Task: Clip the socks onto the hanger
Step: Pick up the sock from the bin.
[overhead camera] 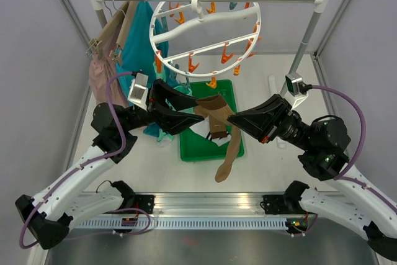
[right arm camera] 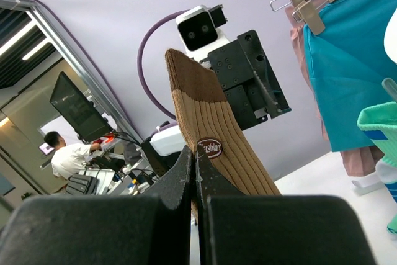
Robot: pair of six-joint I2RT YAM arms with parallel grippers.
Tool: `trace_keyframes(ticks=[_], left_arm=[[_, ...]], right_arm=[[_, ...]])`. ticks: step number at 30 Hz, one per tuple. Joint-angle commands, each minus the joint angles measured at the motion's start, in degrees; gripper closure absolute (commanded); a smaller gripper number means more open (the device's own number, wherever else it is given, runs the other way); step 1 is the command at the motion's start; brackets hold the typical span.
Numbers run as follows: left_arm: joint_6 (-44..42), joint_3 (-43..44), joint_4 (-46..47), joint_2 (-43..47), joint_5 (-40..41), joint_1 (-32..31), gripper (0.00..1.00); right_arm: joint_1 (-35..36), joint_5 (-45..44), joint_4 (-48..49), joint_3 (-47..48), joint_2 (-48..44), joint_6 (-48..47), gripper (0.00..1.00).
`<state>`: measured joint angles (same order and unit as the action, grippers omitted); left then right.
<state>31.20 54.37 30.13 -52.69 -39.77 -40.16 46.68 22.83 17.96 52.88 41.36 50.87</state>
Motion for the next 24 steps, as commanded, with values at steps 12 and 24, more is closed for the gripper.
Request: trace_keyframes(ticks=[12, 24], left_arm=[[5.71, 1.88, 12.58, -2.60, -4.79, -0.09, 0.41], [6.68, 0.30, 15.83, -2.51, -3.65, -0.09, 0.50]], right_arm=[[0.26, 2.48, 7.71, 1.70, 3.72, 4.59, 1.00], [0.26, 1.34, 7.80, 0.47, 4.25, 4.15, 1.00]])
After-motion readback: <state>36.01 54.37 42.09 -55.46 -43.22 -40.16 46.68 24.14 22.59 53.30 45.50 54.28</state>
